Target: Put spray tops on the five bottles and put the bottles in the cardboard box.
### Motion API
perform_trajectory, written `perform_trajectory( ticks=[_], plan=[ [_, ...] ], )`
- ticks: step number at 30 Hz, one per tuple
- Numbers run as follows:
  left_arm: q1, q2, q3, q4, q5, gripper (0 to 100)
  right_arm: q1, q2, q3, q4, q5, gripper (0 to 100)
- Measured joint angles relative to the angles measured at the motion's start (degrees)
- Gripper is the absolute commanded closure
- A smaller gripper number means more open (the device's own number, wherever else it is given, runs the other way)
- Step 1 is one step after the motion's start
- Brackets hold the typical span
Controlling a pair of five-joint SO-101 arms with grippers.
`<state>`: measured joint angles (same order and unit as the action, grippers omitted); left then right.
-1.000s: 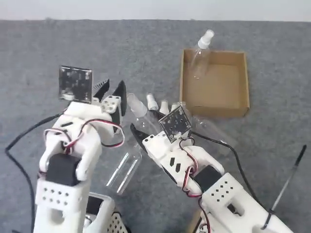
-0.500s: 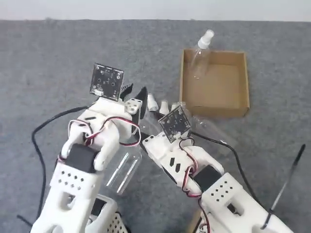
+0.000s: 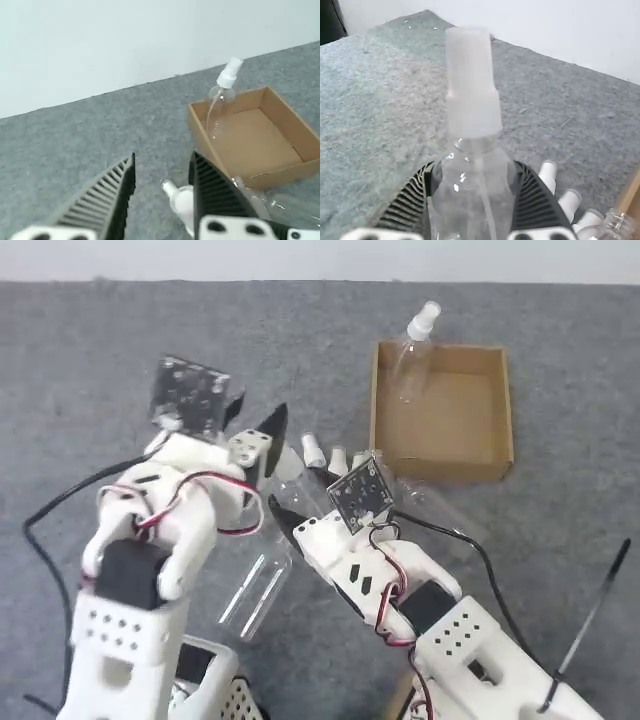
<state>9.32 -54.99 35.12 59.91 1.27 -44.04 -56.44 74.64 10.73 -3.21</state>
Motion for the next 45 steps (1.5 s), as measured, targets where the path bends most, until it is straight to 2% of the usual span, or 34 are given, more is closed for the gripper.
perform_trajectory(
  ticks=[6, 9, 20, 32, 37, 41, 45],
  plan=[
    [-9.85, -1.67, 2.29, 0.7, 0.0, 88, 0.0, 0.0, 0.0, 0.0, 0.0, 99.3],
    [-11.25, -1.67, 5.98, 0.7, 0.0, 88, 0.0, 0.0, 0.0, 0.0, 0.0, 99.3],
    [-1.76, -1.76, 10.81, -0.62, -0.09, 88, 0.35, 0.0, 0.0, 0.0, -0.18, 99.3],
    [-5.19, -2.29, 10.81, -0.44, -0.09, 88, 0.09, 0.0, 0.0, 0.0, -0.18, 99.3],
    [-7.21, -13.01, 15.91, 0.7, 2.11, 88, 0.09, 0.0, 0.0, 0.0, -0.18, 99.3],
    [-4.04, -22.77, 25.14, 0.7, -0.09, 88, 0.09, 0.0, 0.0, 0.0, -0.18, 99.3],
    [-1.76, -27.16, 32.97, -0.44, -0.88, 88, 0.09, 0.0, 0.0, 0.0, -0.18, 99.3]
  ],
)
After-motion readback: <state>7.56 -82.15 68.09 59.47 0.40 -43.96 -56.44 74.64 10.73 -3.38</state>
